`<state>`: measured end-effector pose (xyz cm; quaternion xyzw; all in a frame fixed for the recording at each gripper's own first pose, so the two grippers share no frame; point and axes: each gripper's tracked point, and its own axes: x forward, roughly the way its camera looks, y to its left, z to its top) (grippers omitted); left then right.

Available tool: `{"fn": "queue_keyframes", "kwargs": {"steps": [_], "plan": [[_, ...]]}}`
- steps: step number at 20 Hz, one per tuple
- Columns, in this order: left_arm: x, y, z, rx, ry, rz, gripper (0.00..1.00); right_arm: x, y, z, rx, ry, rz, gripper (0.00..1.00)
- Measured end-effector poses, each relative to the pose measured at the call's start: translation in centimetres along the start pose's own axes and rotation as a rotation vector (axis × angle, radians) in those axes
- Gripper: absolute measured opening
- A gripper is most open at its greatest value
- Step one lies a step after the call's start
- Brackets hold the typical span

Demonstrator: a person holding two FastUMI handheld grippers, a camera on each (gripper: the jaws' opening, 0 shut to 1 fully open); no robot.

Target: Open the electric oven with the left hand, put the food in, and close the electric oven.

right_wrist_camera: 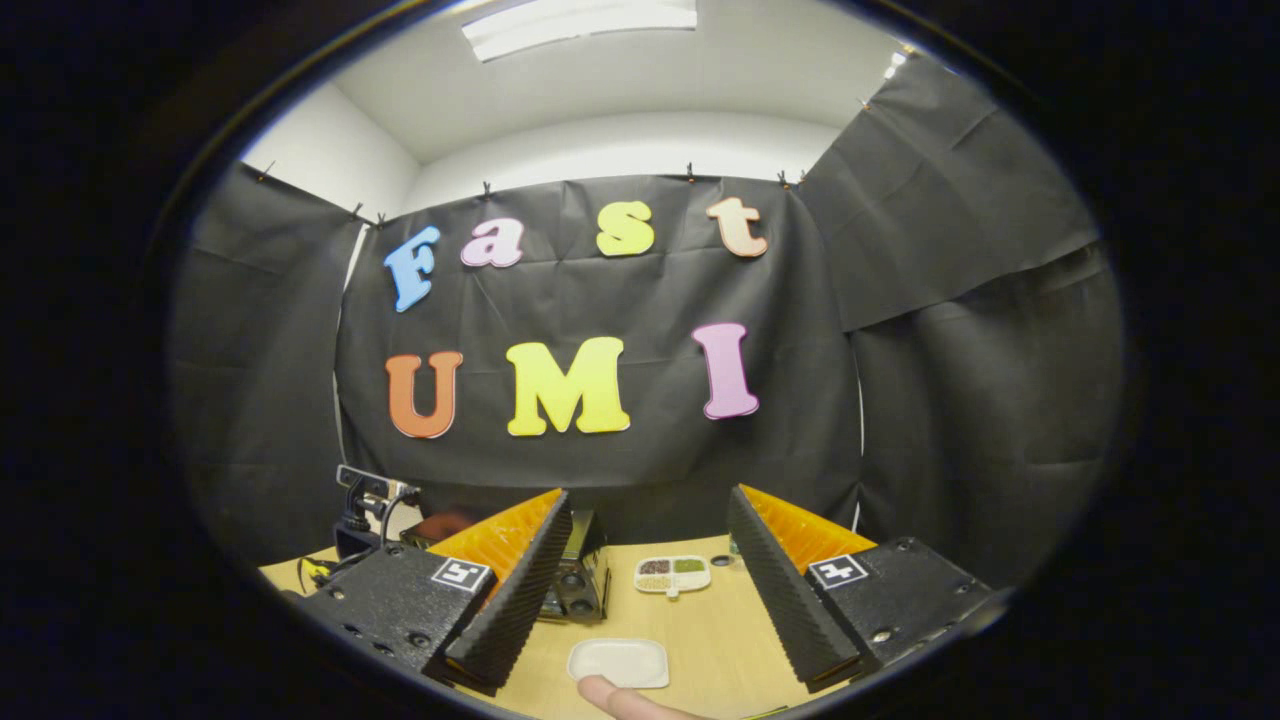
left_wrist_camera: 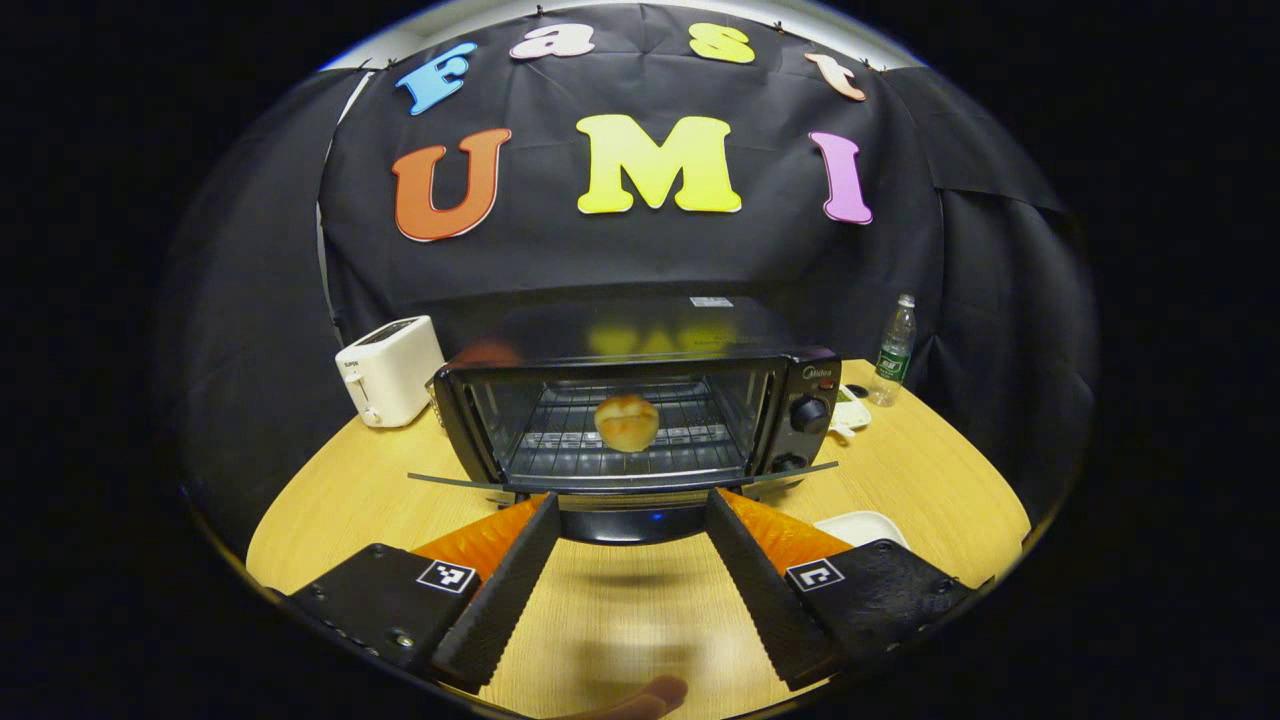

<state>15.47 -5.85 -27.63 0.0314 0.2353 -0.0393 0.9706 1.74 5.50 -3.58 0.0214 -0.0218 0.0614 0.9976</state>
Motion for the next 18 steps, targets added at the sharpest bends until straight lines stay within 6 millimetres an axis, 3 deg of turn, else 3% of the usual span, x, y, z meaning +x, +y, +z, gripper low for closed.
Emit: {"fn": "queue_keyframes", "kwargs": {"steps": [7, 9, 12, 17, 18], "plan": [[3.6, 0.9, 4.6, -0.016, -0.087, 0.0, 0.96, -0.6, -0.7, -0.3, -0.017, 0.008, -0.01, 0.94], [3.7, 1.5, 4.6, -0.025, -0.076, 0.016, 0.95, -0.8, -0.9, -0.4, -0.011, 0.011, -0.013, 0.94], [2.6, 1.9, 5.1, -0.035, -0.104, 0.019, 0.95, -0.9, -1.4, -0.5, -0.012, 0.009, -0.023, 0.94], [-1.1, 1.9, 6.1, -0.034, -0.152, 0.002, 0.95, -1.2, -0.8, -0.7, -0.019, 0.021, -0.022, 0.94], [-2.0, 1.8, 6.3, -0.038, -0.162, -0.005, 0.95, -1.4, -0.5, -0.7, -0.02, 0.021, -0.017, 1.0]]}}
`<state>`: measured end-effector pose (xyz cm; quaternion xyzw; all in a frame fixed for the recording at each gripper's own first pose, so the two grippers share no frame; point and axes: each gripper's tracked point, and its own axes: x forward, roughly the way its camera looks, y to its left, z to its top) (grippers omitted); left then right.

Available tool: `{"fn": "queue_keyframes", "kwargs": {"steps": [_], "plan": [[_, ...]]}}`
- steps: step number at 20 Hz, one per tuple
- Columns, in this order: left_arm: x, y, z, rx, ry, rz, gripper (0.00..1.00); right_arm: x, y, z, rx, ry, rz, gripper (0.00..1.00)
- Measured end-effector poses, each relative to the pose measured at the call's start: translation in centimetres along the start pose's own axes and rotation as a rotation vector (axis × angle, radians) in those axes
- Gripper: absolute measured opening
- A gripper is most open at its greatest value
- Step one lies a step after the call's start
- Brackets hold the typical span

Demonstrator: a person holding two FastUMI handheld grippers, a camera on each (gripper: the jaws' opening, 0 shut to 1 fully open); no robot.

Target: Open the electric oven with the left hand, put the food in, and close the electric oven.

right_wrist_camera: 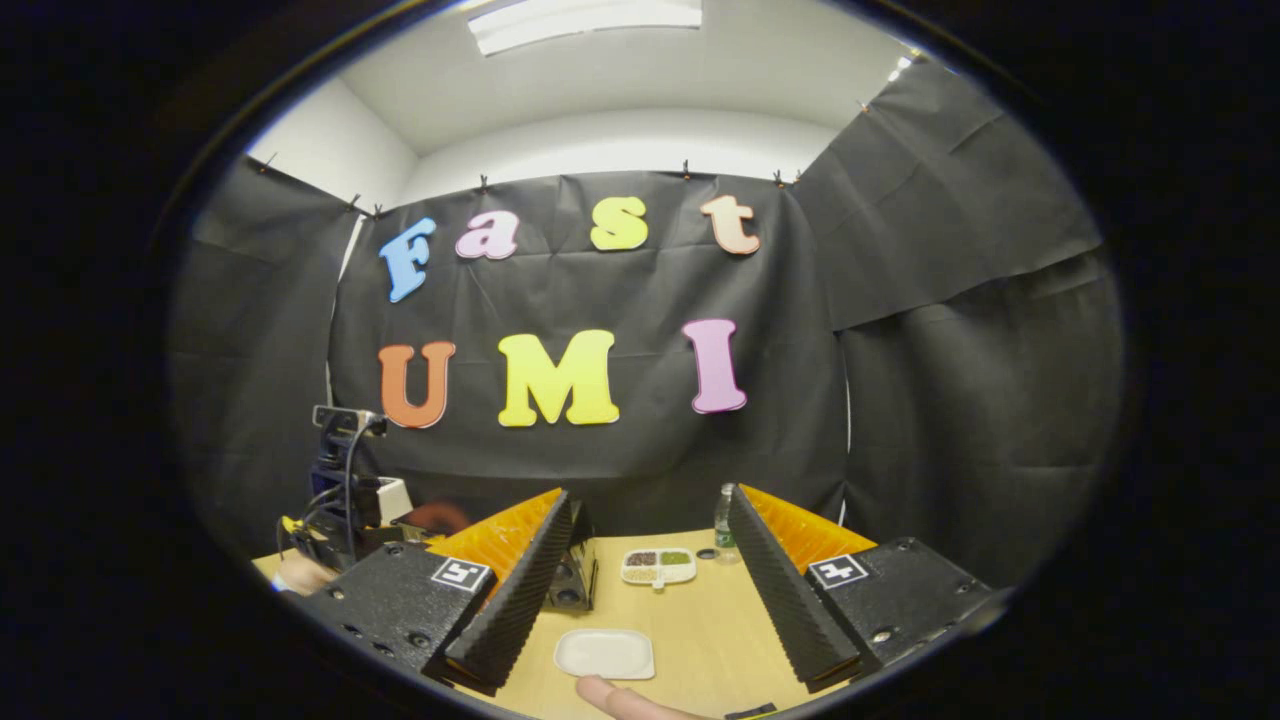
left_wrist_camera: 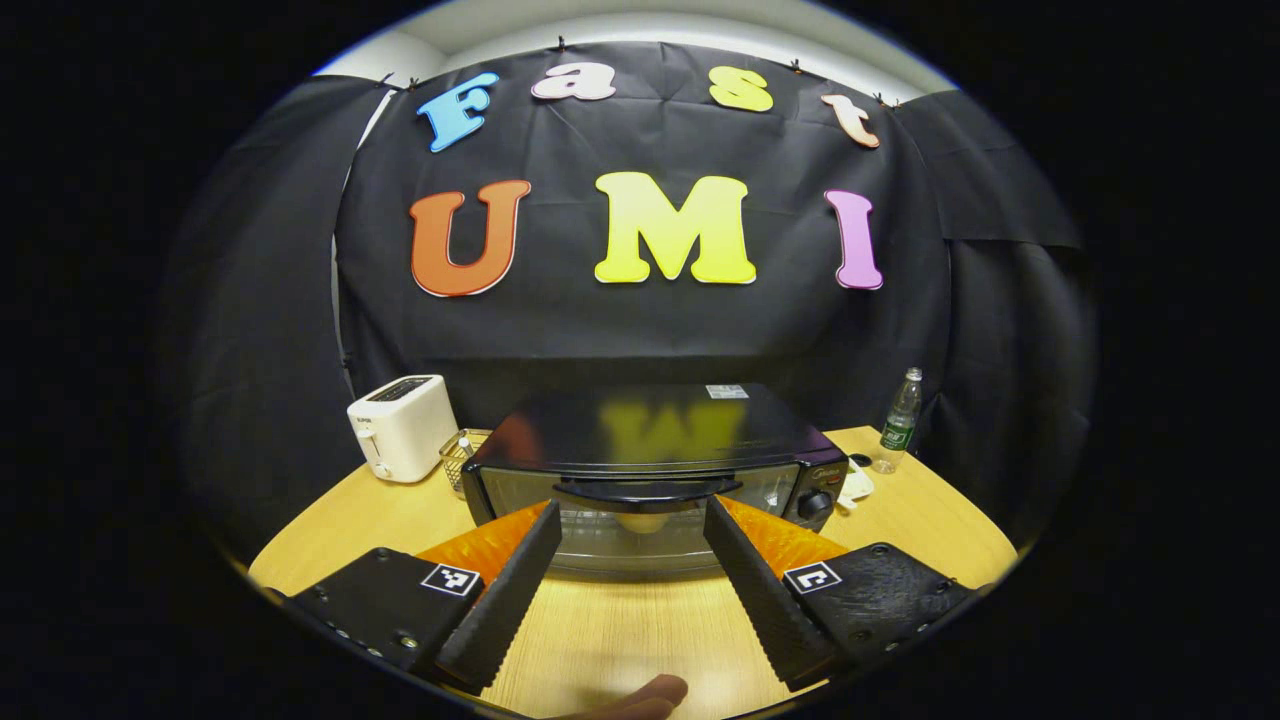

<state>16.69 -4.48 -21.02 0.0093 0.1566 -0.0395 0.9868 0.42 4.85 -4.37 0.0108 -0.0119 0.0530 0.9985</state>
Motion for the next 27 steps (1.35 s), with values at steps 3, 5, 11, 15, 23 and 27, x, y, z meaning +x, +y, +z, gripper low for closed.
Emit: {"fn": "queue_keyframes", "kwargs": {"steps": [3, 5, 11, 15, 23, 27], "plan": [[-2.3, 0.1, 1.6, 0.008, -0.039, -0.012, 0.95, -0.5, 0.5, 0.2, -0.003, -0.001, 0.008, 0.94], [-4.0, 0.4, 2.8, 0.013, -0.067, -0.009, 0.95, -0.7, 0.6, 0.1, -0.009, 0.002, 0.006, 0.94], [-10.0, 1.8, 6.6, -0.006, -0.157, 0.024, 0.95, -1.0, 1.5, -0.3, -0.017, 0.018, 0.021, 1.0], [-13.7, 2.4, 8.1, -0.021, -0.213, 0.035, 0.95, -1.2, 1.8, -0.4, -0.024, 0.029, 0.017, 1.0], [-19.6, 3.1, 9.5, -0.026, -0.3, 0.067, 0.87, -1.3, 0.8, -0.1, -0.041, 0.03, -0.026, 0.94], [-20.7, 2.1, 8.1, 0.017, -0.291, 0.049, 0.94, -0.9, 0.2, -1.6, -0.045, 0.071, -0.042, 1.0]]}}
